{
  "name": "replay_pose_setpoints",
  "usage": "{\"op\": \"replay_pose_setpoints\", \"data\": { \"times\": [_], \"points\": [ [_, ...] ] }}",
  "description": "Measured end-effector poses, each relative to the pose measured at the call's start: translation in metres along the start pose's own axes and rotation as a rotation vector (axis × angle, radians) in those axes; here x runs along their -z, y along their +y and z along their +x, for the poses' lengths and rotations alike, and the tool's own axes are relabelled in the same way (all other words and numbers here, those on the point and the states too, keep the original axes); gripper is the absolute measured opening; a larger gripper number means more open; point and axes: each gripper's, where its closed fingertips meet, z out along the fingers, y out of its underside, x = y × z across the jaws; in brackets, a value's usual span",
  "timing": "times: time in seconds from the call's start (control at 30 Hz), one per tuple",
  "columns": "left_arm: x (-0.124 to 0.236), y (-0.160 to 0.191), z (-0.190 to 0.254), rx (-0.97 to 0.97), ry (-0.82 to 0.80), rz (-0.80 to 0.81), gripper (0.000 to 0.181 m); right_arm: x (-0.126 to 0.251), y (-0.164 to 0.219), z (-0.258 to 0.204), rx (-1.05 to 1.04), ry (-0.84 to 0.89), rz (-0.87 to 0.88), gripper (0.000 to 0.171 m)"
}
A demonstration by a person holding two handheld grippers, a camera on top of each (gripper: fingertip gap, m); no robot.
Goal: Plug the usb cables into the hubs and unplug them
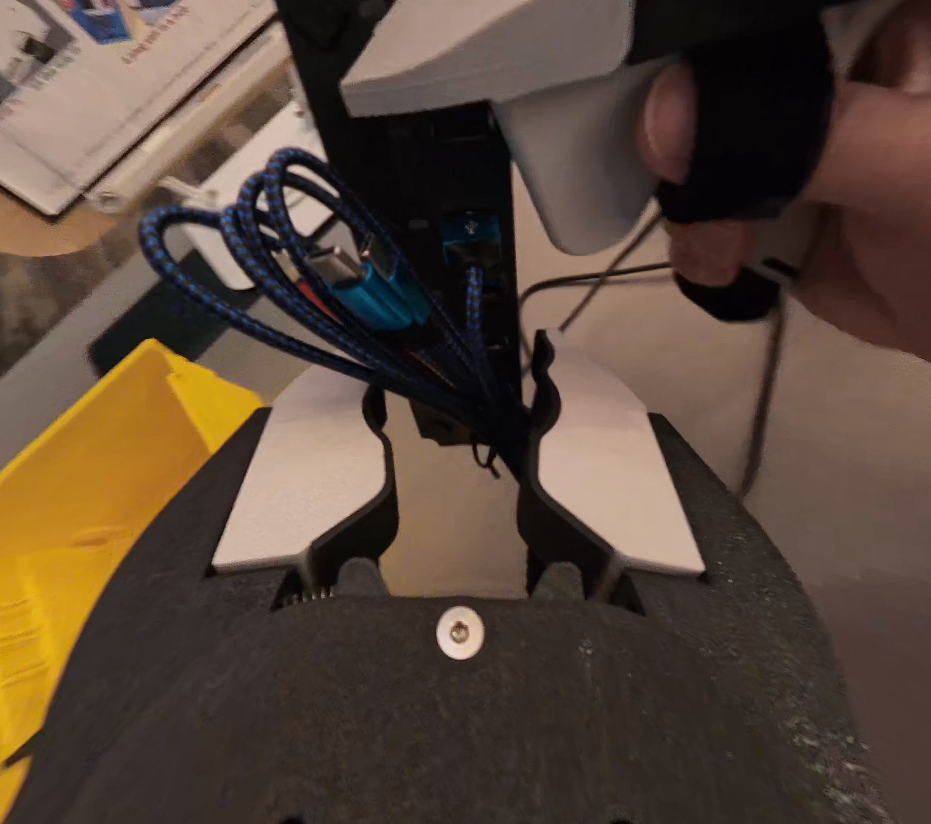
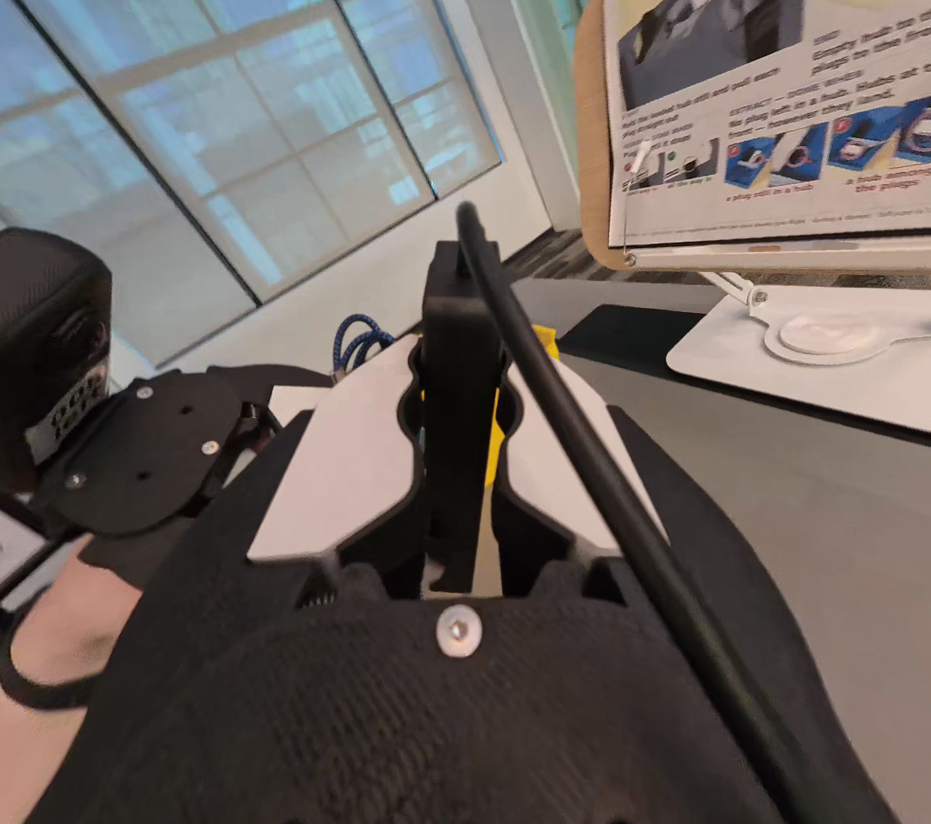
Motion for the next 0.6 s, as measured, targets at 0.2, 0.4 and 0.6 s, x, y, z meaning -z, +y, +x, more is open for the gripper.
{"op": "replay_pose_setpoints", "data": {
  "times": [0.2,0.4,0.6],
  "points": [
    [0.047,0.003,0.021,0.041,0.221,0.205,0.062,0.010,-0.003,-0.032,0.105,-0.233,-0.151,0.025],
    [0.091,0.003,0.023,0.030,0.407,0.441,0.053,0.045,-0.018,-0.080,0.082,-0.559,-0.200,0.025],
    [0.088,-0.022,0.057,0.044,0.646,0.482,0.055,0.064,-0.020,-0.098,0.098,-0.676,-0.155,0.025]
  ]
}}
